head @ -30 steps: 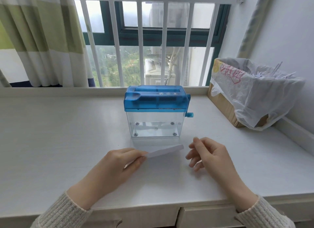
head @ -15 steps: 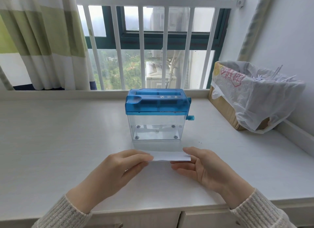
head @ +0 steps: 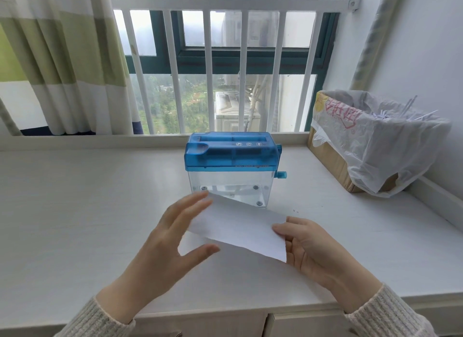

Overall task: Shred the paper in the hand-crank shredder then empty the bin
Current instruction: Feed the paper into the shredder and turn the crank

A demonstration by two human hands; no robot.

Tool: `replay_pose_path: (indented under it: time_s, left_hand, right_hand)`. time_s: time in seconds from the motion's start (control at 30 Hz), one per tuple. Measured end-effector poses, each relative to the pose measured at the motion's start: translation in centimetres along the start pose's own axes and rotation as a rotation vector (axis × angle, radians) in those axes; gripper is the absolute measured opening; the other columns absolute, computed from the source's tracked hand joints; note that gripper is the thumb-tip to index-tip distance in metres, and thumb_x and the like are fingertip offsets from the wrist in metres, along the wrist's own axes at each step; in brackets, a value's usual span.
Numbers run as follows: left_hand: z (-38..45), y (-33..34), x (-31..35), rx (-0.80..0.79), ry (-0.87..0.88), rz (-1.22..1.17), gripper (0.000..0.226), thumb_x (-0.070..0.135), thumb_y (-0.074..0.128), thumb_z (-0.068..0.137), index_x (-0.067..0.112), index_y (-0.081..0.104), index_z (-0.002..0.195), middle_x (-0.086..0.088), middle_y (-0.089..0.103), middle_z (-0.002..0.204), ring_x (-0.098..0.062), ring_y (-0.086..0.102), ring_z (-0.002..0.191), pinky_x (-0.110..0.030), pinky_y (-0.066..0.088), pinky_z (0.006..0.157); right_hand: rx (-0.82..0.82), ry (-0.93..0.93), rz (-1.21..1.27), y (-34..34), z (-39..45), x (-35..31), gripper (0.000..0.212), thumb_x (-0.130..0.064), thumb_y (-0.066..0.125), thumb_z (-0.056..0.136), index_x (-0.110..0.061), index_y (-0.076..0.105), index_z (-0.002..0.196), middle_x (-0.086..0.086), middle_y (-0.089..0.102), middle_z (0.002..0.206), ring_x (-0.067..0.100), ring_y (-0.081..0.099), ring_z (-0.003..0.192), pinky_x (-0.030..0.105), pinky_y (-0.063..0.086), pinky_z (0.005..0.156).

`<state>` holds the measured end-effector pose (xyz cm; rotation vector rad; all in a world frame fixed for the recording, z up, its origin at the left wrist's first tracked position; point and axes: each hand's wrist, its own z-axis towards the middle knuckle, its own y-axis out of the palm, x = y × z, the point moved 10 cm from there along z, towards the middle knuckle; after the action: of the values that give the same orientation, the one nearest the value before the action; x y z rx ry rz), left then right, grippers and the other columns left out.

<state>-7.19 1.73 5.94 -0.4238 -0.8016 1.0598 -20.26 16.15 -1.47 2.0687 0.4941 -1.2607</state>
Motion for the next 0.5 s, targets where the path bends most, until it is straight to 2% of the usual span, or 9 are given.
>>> replay_pose_path:
  time_s: [0.1,0.2,0.27,0.37,0.43,0.5]
  left_hand:
    - [-0.1,-0.6,-1.5,0.074,-0.224,-0.214,0.085,0.067,0.064,0.074,0.034,0.031,0.145,0.023,0.035,0.148,0.001,0.035,0.136,-0.012,0.029,0.109]
    - [-0.3,-0.6,-3.1,0.161,-0.441,-0.517,0.093,0.078,0.068,0.056,0.046,0.032,0.136,0.028,0.042,0.141,0.005,0.041,0.131,-0.01,0.034,0.104]
    - [-0.1,-0.1,-3.6,0.152,-0.515,-0.672,0.098,0.08,0.07,0.05,0.039,0.038,0.134,0.017,0.052,0.137,-0.002,0.051,0.126,-0.017,0.041,0.103]
    - [0.8,1.4,-2.4,0.026,-0.509,-0.879,0.095,0.074,0.071,0.058,0.022,0.05,0.134,0.001,0.06,0.133,-0.017,0.056,0.124,-0.031,0.045,0.104]
    - [1.1,2.2,-1.9,0.004,-0.558,-0.982,0.089,0.068,0.074,0.061,0.017,0.055,0.131,-0.003,0.063,0.13,-0.021,0.058,0.122,-0.03,0.046,0.102]
    - [1.4,2.6,-1.6,0.021,-0.612,-1.048,0.084,0.063,0.077,0.061,0.012,0.059,0.126,-0.006,0.066,0.125,-0.023,0.063,0.115,-0.025,0.05,0.094]
  right_hand:
    - [-0.01,-0.027,0.009,0.1,-0.1,-0.4,0.018,0.0,0.049,0.093,0.0,0.065,0.101,0.013,0.072,0.085,0.02,0.069,0.064,0.028,0.057,0.051]
    - [-0.013,-0.071,0.046,0.3,-0.2,-0.9,0.02,-0.001,0.049,0.092,-0.002,0.066,0.104,0.013,0.072,0.089,0.019,0.069,0.066,0.026,0.055,0.05]
    - [-0.007,-0.113,0.086,0.5,-0.2,-1.4,0.02,-0.002,0.05,0.092,-0.003,0.066,0.104,0.011,0.073,0.088,0.018,0.069,0.066,0.026,0.056,0.053]
    - [0.015,-0.176,0.151,0.7,-0.2,-2.1,0.02,-0.003,0.052,0.092,-0.003,0.066,0.105,0.011,0.073,0.09,0.019,0.07,0.069,0.028,0.058,0.057]
    - [0.024,-0.211,0.191,0.9,-0.1,-2.3,0.023,-0.003,0.053,0.091,-0.001,0.065,0.11,0.012,0.073,0.094,0.02,0.07,0.072,0.029,0.059,0.059]
    - [0.026,-0.242,0.227,1.1,0.0,-2.5,0.026,-0.003,0.053,0.091,0.0,0.063,0.115,0.013,0.072,0.098,0.02,0.069,0.074,0.03,0.06,0.062]
